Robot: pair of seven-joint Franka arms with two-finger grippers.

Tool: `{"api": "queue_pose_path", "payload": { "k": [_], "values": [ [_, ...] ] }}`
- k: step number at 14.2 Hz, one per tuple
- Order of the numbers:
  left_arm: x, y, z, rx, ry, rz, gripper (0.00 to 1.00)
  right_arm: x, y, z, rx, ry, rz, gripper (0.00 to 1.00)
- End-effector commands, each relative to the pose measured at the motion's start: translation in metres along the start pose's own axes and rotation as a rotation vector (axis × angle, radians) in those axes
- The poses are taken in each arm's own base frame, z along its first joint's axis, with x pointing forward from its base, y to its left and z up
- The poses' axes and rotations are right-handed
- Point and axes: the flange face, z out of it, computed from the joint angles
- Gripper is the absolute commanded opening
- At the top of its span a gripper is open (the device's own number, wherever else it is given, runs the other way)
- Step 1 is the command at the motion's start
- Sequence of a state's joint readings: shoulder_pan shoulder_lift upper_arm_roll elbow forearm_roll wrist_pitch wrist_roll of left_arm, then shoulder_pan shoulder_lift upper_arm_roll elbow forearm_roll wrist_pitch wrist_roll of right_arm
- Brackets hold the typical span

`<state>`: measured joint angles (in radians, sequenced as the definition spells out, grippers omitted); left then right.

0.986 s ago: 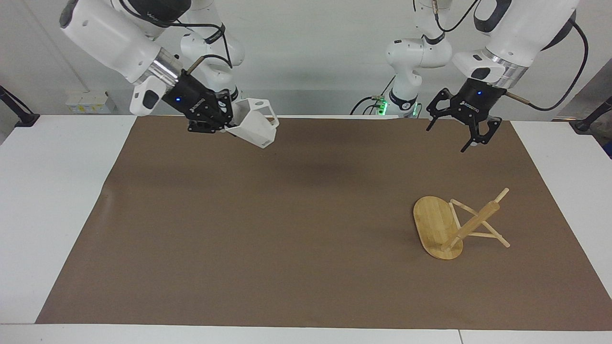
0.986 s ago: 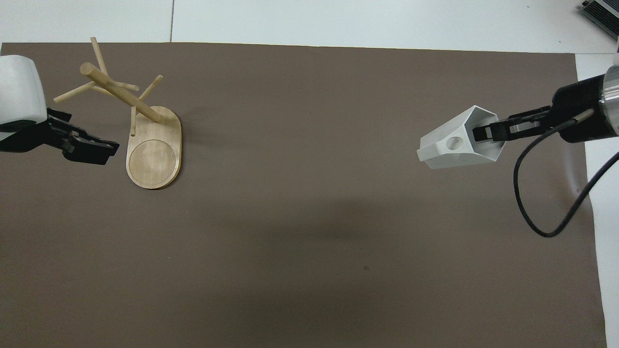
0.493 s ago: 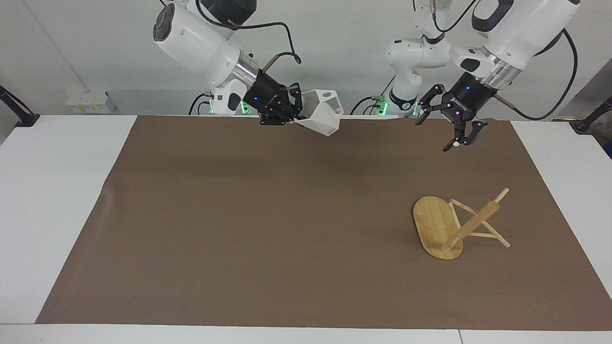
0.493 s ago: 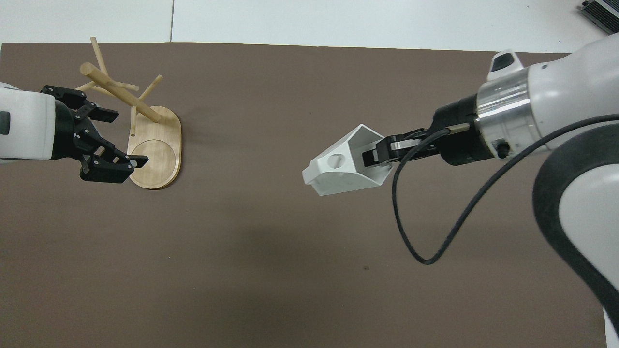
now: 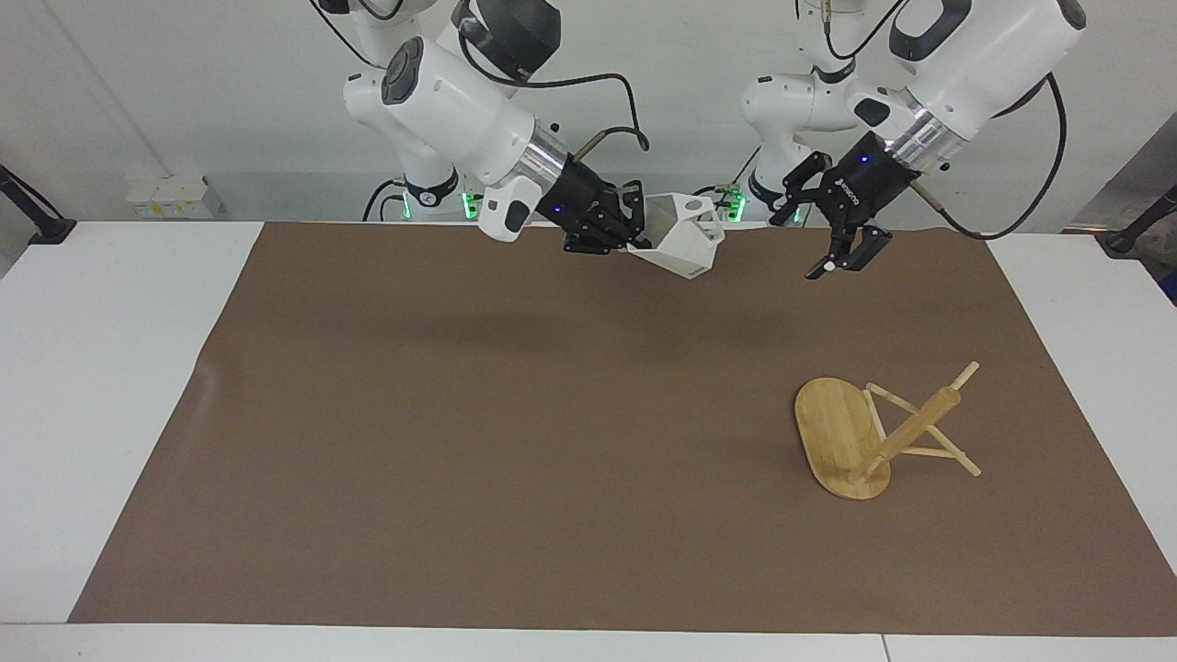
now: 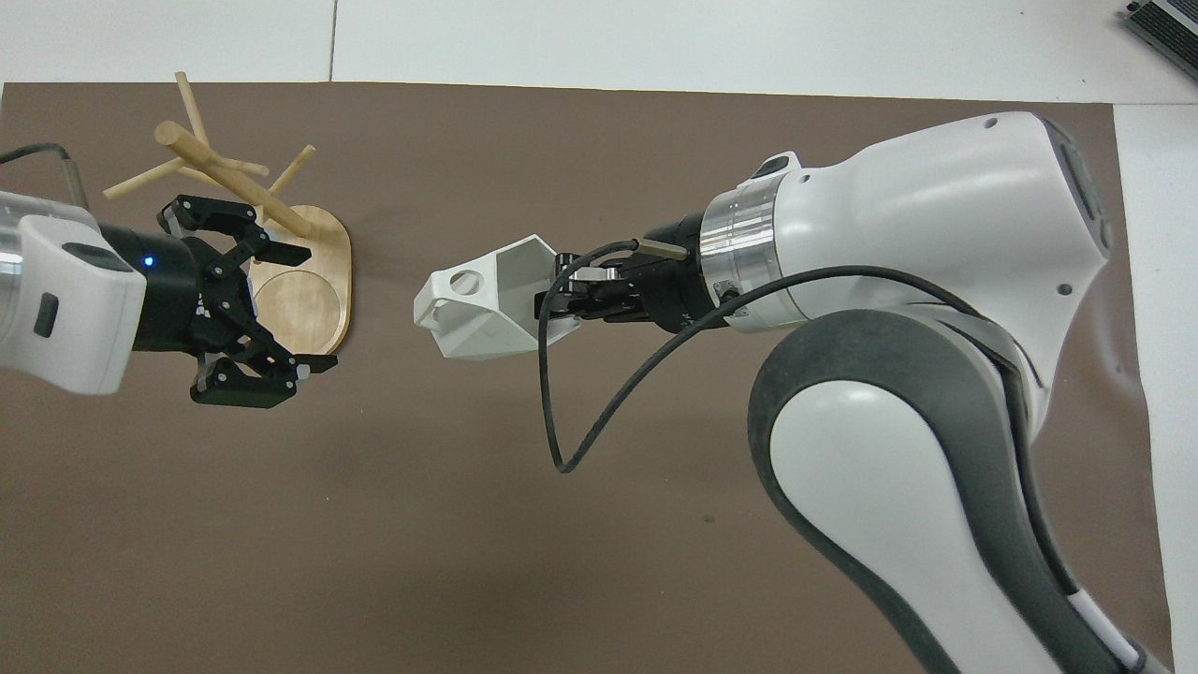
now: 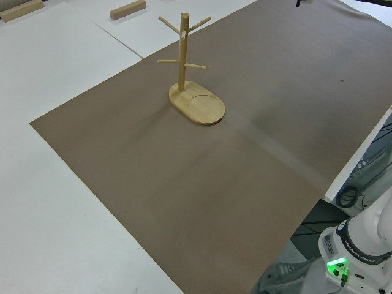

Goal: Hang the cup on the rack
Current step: 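Close the left gripper on the cup held by the right gripper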

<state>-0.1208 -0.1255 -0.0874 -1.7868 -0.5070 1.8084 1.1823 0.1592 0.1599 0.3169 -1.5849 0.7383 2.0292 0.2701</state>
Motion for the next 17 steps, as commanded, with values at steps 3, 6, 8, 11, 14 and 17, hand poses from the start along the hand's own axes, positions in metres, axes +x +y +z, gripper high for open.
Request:
{"api": "queue_pose_path", "payload": {
  "k": [3,6,8,11,14,17],
  "values": [
    [0.018,0.024,0.009,-0.016,0.032,0.083,1.0,-0.003,-0.019,0.021,0.082,0.049,0.099,0.0],
    [0.024,0.018,0.026,-0.05,0.081,0.062,1.0,-0.004,-0.022,0.034,0.084,0.044,0.108,0.0],
    [0.026,0.016,0.027,-0.04,0.095,0.057,1.0,-0.004,-0.024,0.037,0.093,0.063,0.111,0.0],
    [0.022,0.01,0.031,-0.042,0.096,0.051,1.0,-0.006,-0.026,0.041,0.091,0.054,0.109,0.0],
    [0.027,0.003,0.044,-0.02,0.118,0.041,1.0,-0.006,-0.026,0.041,0.091,0.054,0.109,0.0],
    [0.023,0.005,0.052,-0.031,0.11,0.036,0.99,-0.005,-0.025,0.041,0.09,0.053,0.111,0.0]
  ]
}}
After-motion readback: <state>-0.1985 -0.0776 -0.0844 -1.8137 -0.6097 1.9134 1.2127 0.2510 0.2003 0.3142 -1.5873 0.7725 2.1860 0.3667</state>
